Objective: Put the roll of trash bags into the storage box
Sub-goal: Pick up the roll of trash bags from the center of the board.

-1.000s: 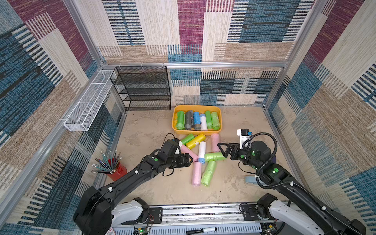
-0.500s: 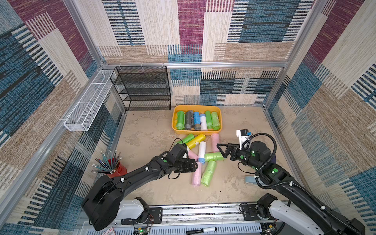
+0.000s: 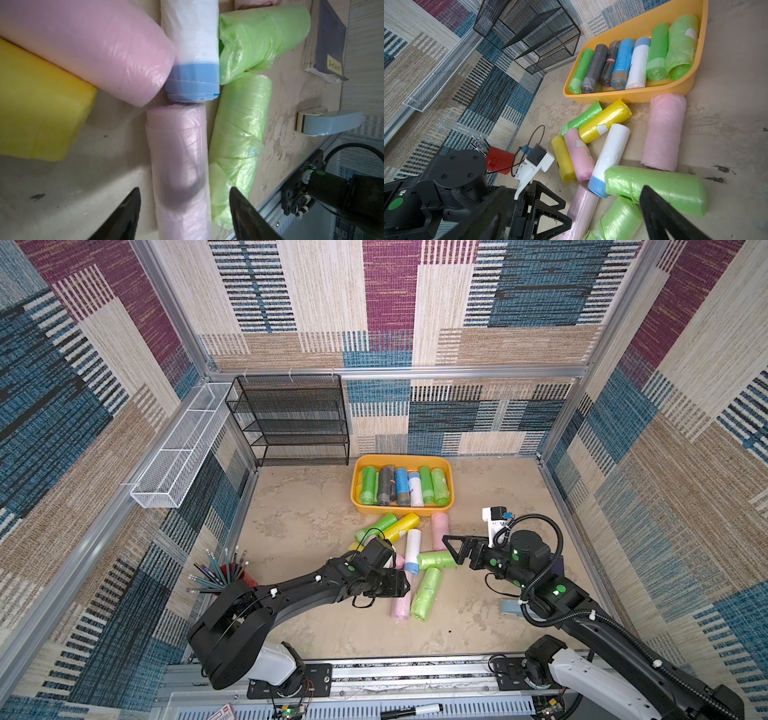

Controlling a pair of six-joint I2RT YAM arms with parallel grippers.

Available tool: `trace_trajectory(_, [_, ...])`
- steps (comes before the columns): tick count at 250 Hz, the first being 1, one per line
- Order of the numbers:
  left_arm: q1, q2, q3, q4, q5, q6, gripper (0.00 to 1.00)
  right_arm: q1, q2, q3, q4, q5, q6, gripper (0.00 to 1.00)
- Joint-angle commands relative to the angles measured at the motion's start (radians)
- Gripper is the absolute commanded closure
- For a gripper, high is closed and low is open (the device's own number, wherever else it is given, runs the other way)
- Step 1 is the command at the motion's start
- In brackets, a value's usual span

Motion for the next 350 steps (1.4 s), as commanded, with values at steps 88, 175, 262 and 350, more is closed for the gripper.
trace_trajectory(88, [-0.057, 0.084, 0.062, -0.064, -0.084, 0.027, 0.42, 0.0, 0.02, -0.006, 0.041, 0.004, 0.015, 0.01])
trace_trajectory(175, [-0.076, 0.123, 0.104, -0.127, -0.153, 0.042, 0.47, 0.002, 0.03, -0.007, 0.041, 0.008, 0.015, 0.01])
trace_trajectory(262, [-0.089, 0.172, 0.121, -0.132, -0.165, 0.04, 0.49, 0.002, 0.043, -0.006, 0.043, 0.006, 0.015, 0.01])
trace_trajectory(350, [-0.097, 0.129, 0.133, -0.15, -0.189, 0.032, 0.56, 0.002, 0.043, -0.018, 0.047, 0.003, 0.026, 0.01])
